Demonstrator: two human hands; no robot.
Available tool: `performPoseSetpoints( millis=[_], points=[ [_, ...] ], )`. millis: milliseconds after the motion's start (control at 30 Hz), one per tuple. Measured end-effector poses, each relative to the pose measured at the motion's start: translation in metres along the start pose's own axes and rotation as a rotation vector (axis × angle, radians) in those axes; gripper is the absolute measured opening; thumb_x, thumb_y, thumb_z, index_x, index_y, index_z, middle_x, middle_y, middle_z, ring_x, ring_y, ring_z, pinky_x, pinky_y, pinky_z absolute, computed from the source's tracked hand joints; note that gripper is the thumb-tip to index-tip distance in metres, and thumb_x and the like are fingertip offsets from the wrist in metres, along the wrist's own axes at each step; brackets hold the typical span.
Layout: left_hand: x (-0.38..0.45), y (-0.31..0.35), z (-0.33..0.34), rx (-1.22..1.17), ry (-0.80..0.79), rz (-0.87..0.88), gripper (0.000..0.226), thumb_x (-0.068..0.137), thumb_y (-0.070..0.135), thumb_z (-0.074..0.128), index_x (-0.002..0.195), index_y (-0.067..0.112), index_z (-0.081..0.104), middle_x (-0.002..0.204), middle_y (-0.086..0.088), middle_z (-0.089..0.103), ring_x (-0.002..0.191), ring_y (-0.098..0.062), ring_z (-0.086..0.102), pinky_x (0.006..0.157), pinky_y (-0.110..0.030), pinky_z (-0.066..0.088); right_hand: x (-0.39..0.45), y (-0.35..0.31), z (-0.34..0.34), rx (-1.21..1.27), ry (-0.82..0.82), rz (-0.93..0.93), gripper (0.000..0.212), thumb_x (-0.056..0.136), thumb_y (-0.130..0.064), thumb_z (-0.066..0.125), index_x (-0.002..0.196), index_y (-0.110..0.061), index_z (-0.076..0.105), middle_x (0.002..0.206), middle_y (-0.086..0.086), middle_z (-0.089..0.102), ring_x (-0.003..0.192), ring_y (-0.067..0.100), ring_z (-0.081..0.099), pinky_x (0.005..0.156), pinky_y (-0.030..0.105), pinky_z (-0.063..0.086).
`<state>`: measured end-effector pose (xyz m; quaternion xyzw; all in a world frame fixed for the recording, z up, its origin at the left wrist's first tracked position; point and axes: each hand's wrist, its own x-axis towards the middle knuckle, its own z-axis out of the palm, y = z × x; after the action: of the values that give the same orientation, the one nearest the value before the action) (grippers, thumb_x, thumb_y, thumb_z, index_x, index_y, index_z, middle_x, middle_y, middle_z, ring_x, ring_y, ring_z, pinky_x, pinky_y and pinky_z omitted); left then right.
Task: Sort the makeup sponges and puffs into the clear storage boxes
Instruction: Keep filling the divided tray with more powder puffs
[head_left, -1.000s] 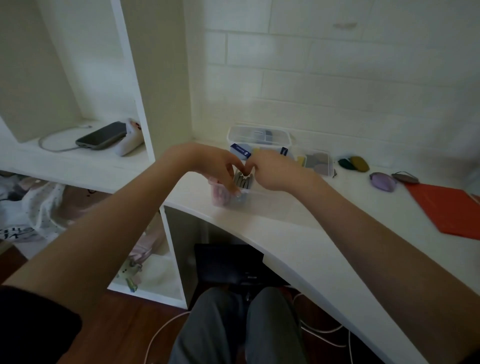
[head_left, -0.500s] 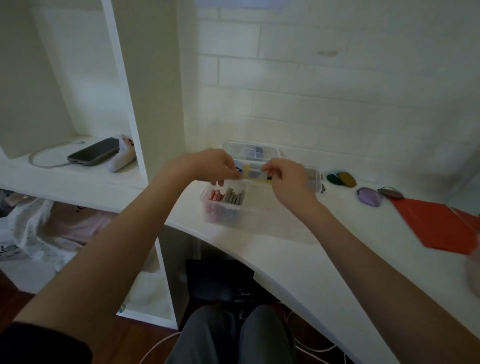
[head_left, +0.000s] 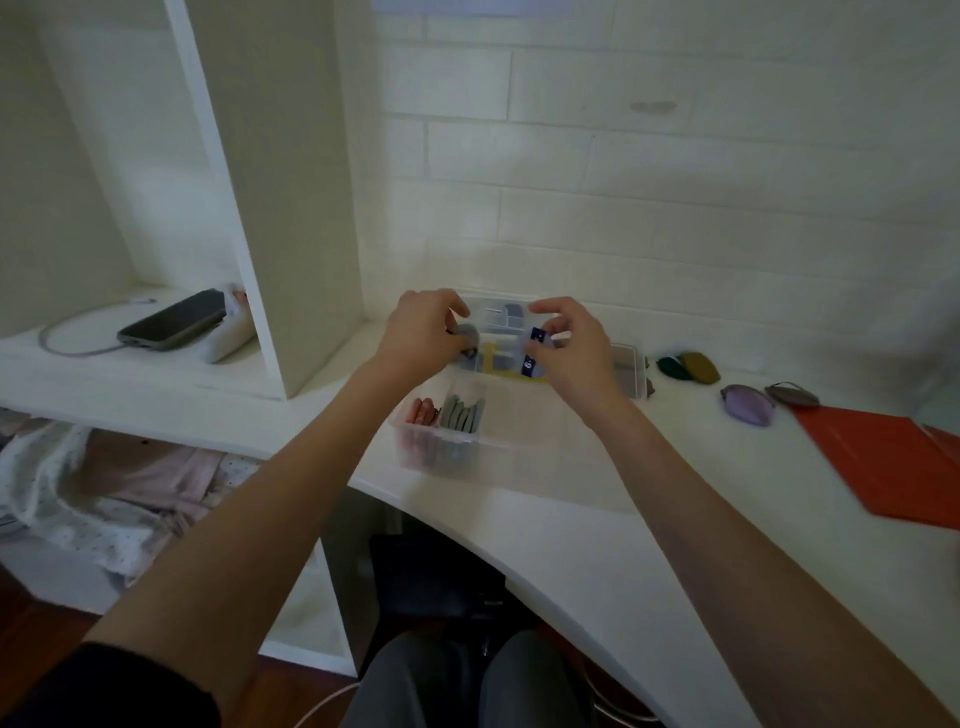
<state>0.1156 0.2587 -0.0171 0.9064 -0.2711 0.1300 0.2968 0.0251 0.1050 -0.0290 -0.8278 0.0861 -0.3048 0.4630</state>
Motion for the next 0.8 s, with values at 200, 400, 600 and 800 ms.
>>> performPoseSetpoints(
  millis=[200, 400, 600, 800],
  points=[
    [-0.007, 0.029, -0.007, -0.680, -0.008, -0.201, 0.015, 0.085, 0.020, 0.069, 0.088, 0.008, 0.060, 0.087, -0.012, 0.066, 0.076, -0.021, 0.067, 0.065, -0.025, 0.058, 0.000, -0.005, -0.004, 0.479, -0.121, 0.162, 0.023, 0.085, 0.000, 0.065, 0.104, -0.014, 0.068, 0.090, 0.007, 0.063, 0.089, 0.024, 0.066, 0.079, 0.034, 0.059],
    [-0.018, 0.040, 0.003, -0.946, -0.159, -0.333, 0.012, 0.093, 0.019, 0.058, 0.096, 0.010, 0.053, 0.088, -0.018, 0.068, 0.069, -0.024, 0.071, 0.065, -0.035, 0.060, -0.006, -0.008, -0.006, 0.518, -0.060, 0.149, 0.017, 0.085, -0.004, 0.067, 0.101, -0.006, 0.069, 0.097, 0.014, 0.068, 0.089, 0.021, 0.067, 0.080, 0.031, 0.057],
    [-0.027, 0.048, 0.015, -1.149, -0.283, -0.290, 0.019, 0.098, 0.028, 0.047, 0.105, 0.017, 0.061, 0.101, -0.012, 0.070, 0.090, -0.026, 0.071, 0.074, -0.034, 0.058, -0.003, -0.003, -0.008, 0.433, 0.067, 0.116, 0.011, 0.083, -0.011, 0.072, 0.092, -0.010, 0.067, 0.081, 0.003, 0.066, 0.066, 0.001, 0.062, 0.053, 0.013, 0.047],
    [-0.020, 0.056, 0.037, -1.020, -0.086, -0.260, 0.024, 0.090, 0.000, 0.057, 0.113, 0.007, 0.054, 0.110, -0.020, 0.065, 0.091, -0.030, 0.068, 0.081, -0.039, 0.058, 0.004, 0.004, -0.011, 0.277, 0.031, 0.149, 0.013, 0.085, -0.007, 0.066, 0.093, -0.015, 0.059, 0.083, -0.003, 0.058, 0.084, 0.023, 0.066, 0.065, 0.029, 0.059]
  ],
)
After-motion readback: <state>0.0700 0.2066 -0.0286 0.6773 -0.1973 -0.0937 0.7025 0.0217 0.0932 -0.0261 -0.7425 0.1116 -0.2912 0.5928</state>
